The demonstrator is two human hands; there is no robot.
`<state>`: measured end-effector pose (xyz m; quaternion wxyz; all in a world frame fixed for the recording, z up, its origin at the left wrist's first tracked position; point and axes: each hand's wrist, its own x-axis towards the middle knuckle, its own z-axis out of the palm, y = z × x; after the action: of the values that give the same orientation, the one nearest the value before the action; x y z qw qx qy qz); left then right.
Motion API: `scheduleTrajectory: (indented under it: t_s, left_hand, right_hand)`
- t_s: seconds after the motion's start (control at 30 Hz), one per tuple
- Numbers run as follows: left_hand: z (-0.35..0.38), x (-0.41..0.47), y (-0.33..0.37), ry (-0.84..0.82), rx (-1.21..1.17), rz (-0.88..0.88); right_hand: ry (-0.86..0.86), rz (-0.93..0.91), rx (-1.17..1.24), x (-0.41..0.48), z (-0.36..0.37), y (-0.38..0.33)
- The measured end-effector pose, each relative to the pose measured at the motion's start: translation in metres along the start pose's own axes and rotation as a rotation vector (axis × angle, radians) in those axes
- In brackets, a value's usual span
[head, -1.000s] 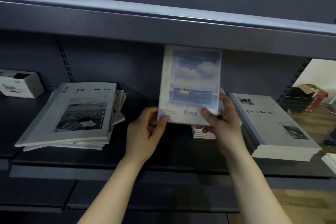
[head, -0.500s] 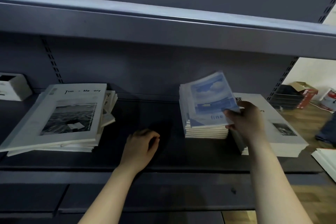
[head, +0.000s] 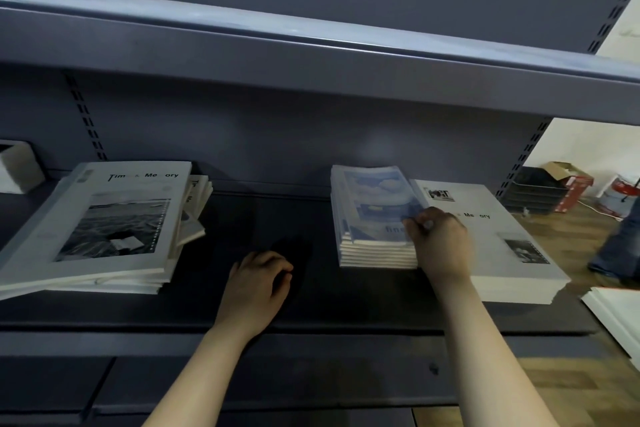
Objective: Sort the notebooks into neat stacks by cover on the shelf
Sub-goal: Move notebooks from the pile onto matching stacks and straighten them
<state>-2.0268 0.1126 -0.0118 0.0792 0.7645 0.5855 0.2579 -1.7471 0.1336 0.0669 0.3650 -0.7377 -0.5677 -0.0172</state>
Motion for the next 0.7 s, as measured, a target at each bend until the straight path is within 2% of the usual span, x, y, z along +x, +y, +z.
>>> scheduleTrajectory:
  t_s: [0.13, 0.33, 0.7]
  left_hand:
    - [0.0, 0.0, 0.001, 0.004, -0.014, -0.003]
    - [-0.001, -0.002, 0.0, -0.005, -0.005, -0.011]
    - [-0.001, -0.003, 0.001, 0.011, -0.019, -0.004]
  right_hand:
    - [-0.059, -0.063, 0.043, -0.005, -0.007, 0.004]
    - [-0.203, -0.037, 0.046, -0.013, -0.015, 0.009]
    - [-0.044, -0.013, 0.046, -0.016, 0.005, -0.002]
